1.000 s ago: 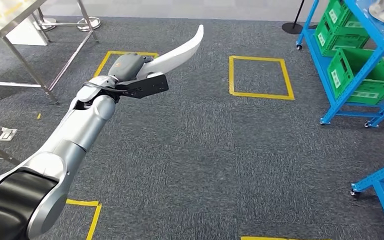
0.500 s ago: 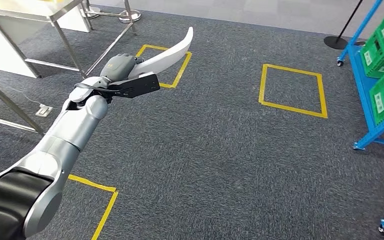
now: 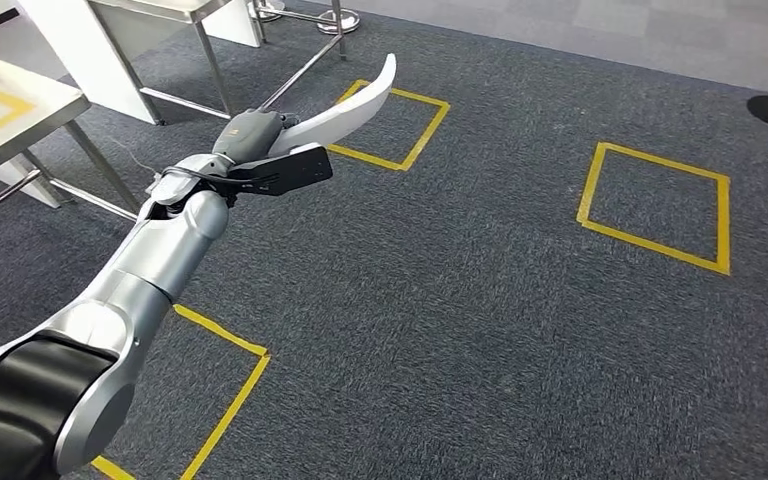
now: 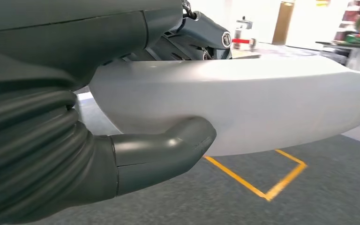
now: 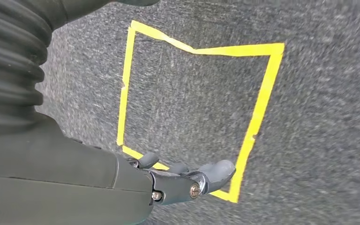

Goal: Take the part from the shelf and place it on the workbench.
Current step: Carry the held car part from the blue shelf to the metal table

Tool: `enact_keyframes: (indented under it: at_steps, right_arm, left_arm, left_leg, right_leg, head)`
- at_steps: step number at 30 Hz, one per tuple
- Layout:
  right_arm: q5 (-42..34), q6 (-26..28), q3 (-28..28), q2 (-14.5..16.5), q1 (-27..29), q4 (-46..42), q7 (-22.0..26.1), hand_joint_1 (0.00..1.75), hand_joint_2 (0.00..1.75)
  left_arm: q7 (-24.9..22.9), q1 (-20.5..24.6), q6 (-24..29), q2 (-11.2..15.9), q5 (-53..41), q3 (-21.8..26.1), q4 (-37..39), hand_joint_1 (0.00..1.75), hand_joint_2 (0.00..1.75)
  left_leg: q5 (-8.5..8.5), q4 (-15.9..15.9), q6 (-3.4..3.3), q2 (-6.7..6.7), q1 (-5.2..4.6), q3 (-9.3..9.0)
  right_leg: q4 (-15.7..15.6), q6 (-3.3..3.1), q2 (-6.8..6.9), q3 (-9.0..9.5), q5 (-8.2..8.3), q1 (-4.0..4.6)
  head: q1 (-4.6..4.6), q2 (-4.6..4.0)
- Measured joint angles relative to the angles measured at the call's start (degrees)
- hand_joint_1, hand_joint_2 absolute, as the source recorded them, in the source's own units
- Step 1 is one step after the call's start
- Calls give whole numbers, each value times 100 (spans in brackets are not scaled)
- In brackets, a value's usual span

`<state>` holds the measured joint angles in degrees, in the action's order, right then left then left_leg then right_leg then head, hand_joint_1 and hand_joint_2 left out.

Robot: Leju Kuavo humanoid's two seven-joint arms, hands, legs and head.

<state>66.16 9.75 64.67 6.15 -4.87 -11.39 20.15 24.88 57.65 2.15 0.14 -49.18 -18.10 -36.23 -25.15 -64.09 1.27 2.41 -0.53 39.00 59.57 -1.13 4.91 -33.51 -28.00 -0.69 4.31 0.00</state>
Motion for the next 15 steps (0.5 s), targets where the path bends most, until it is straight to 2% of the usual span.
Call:
enact_keyframes:
  at_steps: [1, 2, 3, 4, 5, 6, 7, 9, 10, 11, 12, 13, 14, 15]
  right_arm:
    - [9, -3, 0, 1, 0, 0, 7, 0, 175]
    - [17, -5, 0, 1, -2, 0, 15, 0, 175]
    - [25, -8, 0, 3, -6, 0, 21, 0, 175]
    - [32, -10, 1, 4, -14, 0, 24, 0, 175]
    - [36, -11, 1, 5, -23, 0, 28, 0, 175]
    - [38, -13, 1, 8, -30, 1, 34, 0, 175]
    - [40, -15, 2, 10, -30, 1, 42, 0, 175]
    - [43, -19, 3, 8, -9, 1, 53, 0, 175]
    - [44, -22, 4, 3, 4, 1, 54, 0, 175]
    - [44, -25, 5, -1, 13, 1, 54, 0, 175]
    - [44, -27, 7, -3, 16, 1, 53, 0, 175]
    - [44, -27, 7, -3, 16, 1, 53, 0, 175]
    - [44, -26, 7, -4, 16, 0, 53, 0, 175]
    - [44, -25, 7, -5, 15, 1, 52, 0, 175]
  left_arm:
    - [19, 7, 41, -3, 12, 0, 10, 157, 175]
    - [41, 12, 85, -5, 28, 0, 20, 157, 175]
    - [64, 15, 127, 0, 44, 0, 33, 157, 175]
    - [80, 15, 158, 13, 55, 0, 45, 157, 175]
    - [96, 12, 180, 26, 61, 0, 54, 157, 175]
    - [110, 17, 200, 37, 64, 0, 63, 157, 175]
    - [122, 23, 220, 37, 65, 0, 72, 157, 175]
    - [139, 14, 252, 10, 66, -1, 100, 157, 175]
    - [144, -9, 261, -5, 66, -1, 119, 157, 175]
    - [145, -37, 267, -14, 67, -2, 139, 157, 175]
    - [144, -59, 270, -19, 67, -2, 160, 157, 175]
    - [141, -71, 274, -19, 69, -2, 179, 157, 175]
    - [134, -72, 277, -21, 72, -2, 193, 157, 175]
    - [128, -65, 279, -25, 74, -2, 205, 157, 175]
  left_leg:
    - [75, 295, -44, 104, -31, -163]
    - [93, 461, -84, 166, -62, -252]
    - [74, 499, -121, 141, -89, -267]
    - [86, 513, -159, 53, -86, -265]
    - [97, 536, -188, -23, -77, -282]
    - [109, 562, -221, -97, -60, -303]
    - [124, 587, -254, -165, -36, -322]
    - [134, 598, -293, -317, -7, -330]
    - [134, 592, -302, -403, -4, -326]
    - [132, 582, -303, -491, -3, -323]
    - [130, 568, -300, -578, -2, -320]
    - [127, 550, -292, -661, 3, -317]
    - [119, 527, -277, -743, 11, -312]
    - [112, 502, -250, -821, 14, -298]
  right_leg:
    - [2, 24, 67, 18, -20, 12]
    - [3, 51, 133, 36, -37, 24]
    - [0, 80, 201, 52, -50, 31]
    - [-8, 110, 273, 79, -64, 29]
    - [3, 144, 283, 100, -89, 18]
    - [68, 176, 196, 87, -145, 5]
    - [249, 207, 32, 12, -251, -8]
    - [937, 244, -345, -336, -558, -24]
    - [1312, 254, -436, -545, -682, -25]
    - [1548, 257, -472, -696, -716, -25]
    - [1570, 254, -488, -750, -639, -26]
    - [1370, 250, -509, -691, -464, -29]
    - [983, 245, -578, -530, -234, -38]
    - [588, 243, -707, -355, -73, -50]
  head:
    - [-3, 0]
    - [-6, 0]
    - [-9, 0]
    - [-11, 0]
    - [-11, 0]
    - [-14, 0]
    - [-23, 0]
    - [-50, 0]
    - [-64, 0]
    - [-71, 0]
    - [-76, 0]
    - [-78, 0]
    - [-78, 0]
    - [-79, 0]
